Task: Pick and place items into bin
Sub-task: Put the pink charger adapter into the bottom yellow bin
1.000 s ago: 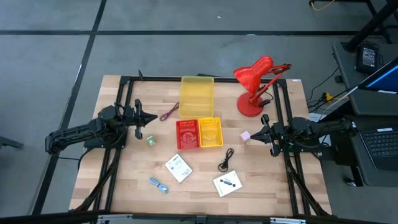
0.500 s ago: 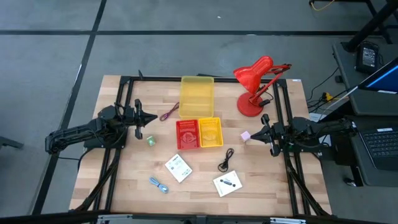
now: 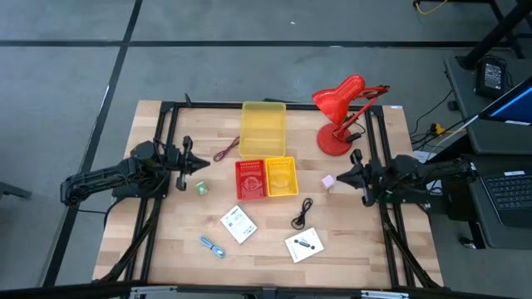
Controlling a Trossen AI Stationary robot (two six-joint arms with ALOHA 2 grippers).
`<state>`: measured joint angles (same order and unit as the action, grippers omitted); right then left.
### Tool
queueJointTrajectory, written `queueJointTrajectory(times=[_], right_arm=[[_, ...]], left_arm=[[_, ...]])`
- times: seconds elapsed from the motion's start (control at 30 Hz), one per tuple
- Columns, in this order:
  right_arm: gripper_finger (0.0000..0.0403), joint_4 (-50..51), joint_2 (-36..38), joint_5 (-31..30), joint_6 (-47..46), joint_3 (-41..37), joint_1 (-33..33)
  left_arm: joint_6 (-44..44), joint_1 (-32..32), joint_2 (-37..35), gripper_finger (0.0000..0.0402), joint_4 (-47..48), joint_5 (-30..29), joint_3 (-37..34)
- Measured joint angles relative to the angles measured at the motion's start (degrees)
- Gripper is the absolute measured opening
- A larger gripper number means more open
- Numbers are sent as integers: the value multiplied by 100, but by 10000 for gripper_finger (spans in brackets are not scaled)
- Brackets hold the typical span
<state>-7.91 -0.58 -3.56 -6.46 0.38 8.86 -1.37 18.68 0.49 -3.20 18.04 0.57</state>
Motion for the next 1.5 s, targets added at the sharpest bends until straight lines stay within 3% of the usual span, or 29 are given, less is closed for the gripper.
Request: queueJointTrajectory(times=[0.13,0.47,0.77,1.1,1.33,1.5], right_arm=[[0,6,-2,-443,-261,-2,-2],[0,-53,-74,-685,-815,142,-2],[0,-51,-1135,-841,-481,612,-2],[0,76,-3013,-945,-206,1596,-4],[0,1568,-4184,-937,-346,2600,-4],[0,2371,-4778,-798,-388,3106,2]], left_arm=[[0,0,0,3,0,42,1],[206,2,4,3,-140,-99,4],[60,4,196,3,-289,-390,39],[-73,0,1790,3,-306,-653,613],[157,0,2870,3,-461,-651,938],[464,0,3229,3,-895,-646,964]])
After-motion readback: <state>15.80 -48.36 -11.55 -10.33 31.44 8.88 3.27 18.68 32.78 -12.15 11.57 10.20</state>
